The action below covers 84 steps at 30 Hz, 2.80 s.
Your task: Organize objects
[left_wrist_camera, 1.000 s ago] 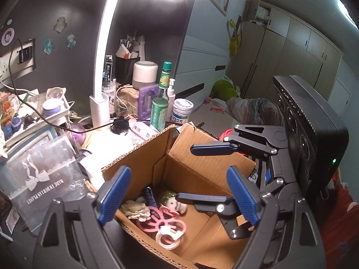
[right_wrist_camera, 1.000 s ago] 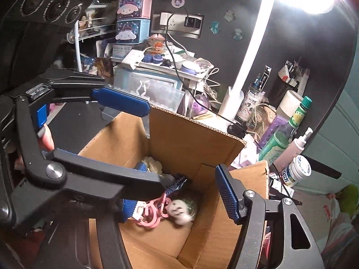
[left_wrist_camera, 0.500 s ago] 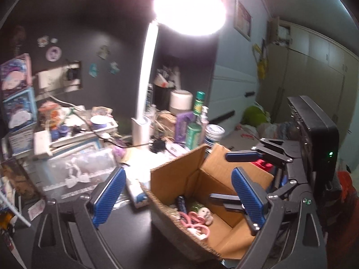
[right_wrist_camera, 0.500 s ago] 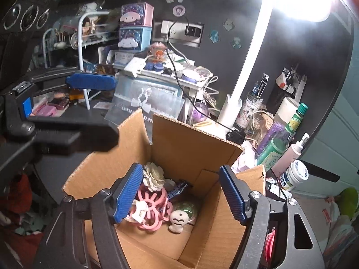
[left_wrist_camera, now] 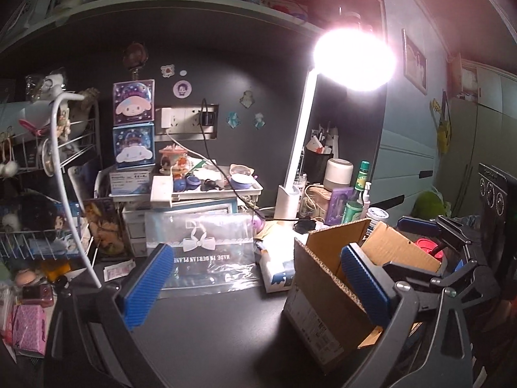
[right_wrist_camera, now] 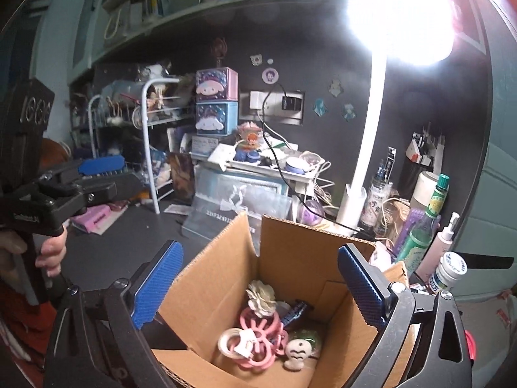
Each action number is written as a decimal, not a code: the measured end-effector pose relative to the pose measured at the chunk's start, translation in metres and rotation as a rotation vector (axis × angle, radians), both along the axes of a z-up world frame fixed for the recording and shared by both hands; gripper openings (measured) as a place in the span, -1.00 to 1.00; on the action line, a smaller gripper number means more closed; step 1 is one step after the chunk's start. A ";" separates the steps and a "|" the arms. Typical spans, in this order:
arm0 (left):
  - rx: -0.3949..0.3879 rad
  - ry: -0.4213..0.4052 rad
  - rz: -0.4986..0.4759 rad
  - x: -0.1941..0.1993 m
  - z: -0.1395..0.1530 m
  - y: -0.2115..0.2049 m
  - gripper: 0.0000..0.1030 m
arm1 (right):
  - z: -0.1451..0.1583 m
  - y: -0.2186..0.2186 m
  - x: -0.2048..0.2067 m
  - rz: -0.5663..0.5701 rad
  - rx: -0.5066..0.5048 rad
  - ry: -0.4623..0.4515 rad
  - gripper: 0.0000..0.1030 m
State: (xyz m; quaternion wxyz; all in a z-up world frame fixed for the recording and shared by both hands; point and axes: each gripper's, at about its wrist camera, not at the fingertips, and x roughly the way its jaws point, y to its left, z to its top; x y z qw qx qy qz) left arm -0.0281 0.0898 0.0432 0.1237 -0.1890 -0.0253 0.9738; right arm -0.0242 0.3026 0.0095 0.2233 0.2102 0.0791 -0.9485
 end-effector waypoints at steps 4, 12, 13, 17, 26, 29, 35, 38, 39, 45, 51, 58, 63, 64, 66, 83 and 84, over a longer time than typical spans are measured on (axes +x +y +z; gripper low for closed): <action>-0.005 -0.003 0.022 0.004 -0.004 -0.006 0.99 | 0.000 -0.005 0.004 0.020 -0.031 0.005 0.89; 0.000 -0.022 0.033 0.007 -0.009 -0.015 0.99 | -0.001 -0.016 0.009 0.024 -0.021 -0.006 0.89; -0.001 -0.023 0.033 0.007 -0.009 -0.016 0.99 | -0.002 -0.017 0.010 0.024 -0.021 -0.008 0.89; 0.000 -0.023 0.037 0.008 -0.009 -0.019 0.99 | -0.002 -0.019 0.010 0.024 -0.021 -0.013 0.89; -0.008 -0.031 0.052 0.007 -0.011 -0.021 0.99 | -0.003 -0.022 0.010 0.026 -0.023 -0.014 0.89; -0.003 -0.036 0.052 0.006 -0.012 -0.022 0.99 | -0.003 -0.024 0.010 0.025 -0.023 -0.011 0.89; -0.004 -0.046 0.056 0.003 -0.015 -0.023 0.99 | -0.003 -0.025 0.012 0.019 -0.024 -0.012 0.89; -0.004 -0.050 0.057 0.002 -0.015 -0.023 0.99 | -0.003 -0.025 0.011 0.020 -0.027 -0.014 0.89; -0.007 -0.051 0.059 0.002 -0.015 -0.023 0.99 | -0.004 -0.025 0.011 0.021 -0.028 -0.015 0.89; -0.003 -0.052 0.059 0.001 -0.015 -0.023 0.99 | -0.004 -0.026 0.011 0.018 -0.028 -0.013 0.89; -0.010 -0.054 0.061 0.001 -0.016 -0.021 0.99 | -0.004 -0.025 0.010 0.017 -0.025 -0.011 0.89; -0.012 -0.056 0.064 -0.001 -0.016 -0.019 0.99 | -0.005 -0.022 0.008 0.015 -0.030 -0.012 0.89; -0.017 -0.057 0.057 -0.002 -0.017 -0.016 0.99 | -0.006 -0.018 0.009 0.008 -0.034 -0.013 0.89; -0.019 -0.057 0.056 -0.003 -0.017 -0.016 0.99 | -0.006 -0.017 0.009 0.007 -0.035 -0.014 0.89; -0.020 -0.057 0.055 -0.003 -0.017 -0.016 0.99 | -0.007 -0.016 0.009 0.005 -0.037 -0.016 0.89; -0.032 -0.052 0.049 -0.004 -0.018 -0.012 0.99 | -0.007 -0.014 0.008 0.004 -0.038 -0.019 0.89; -0.031 -0.052 0.048 -0.005 -0.018 -0.012 0.99 | -0.007 -0.014 0.008 0.005 -0.039 -0.019 0.89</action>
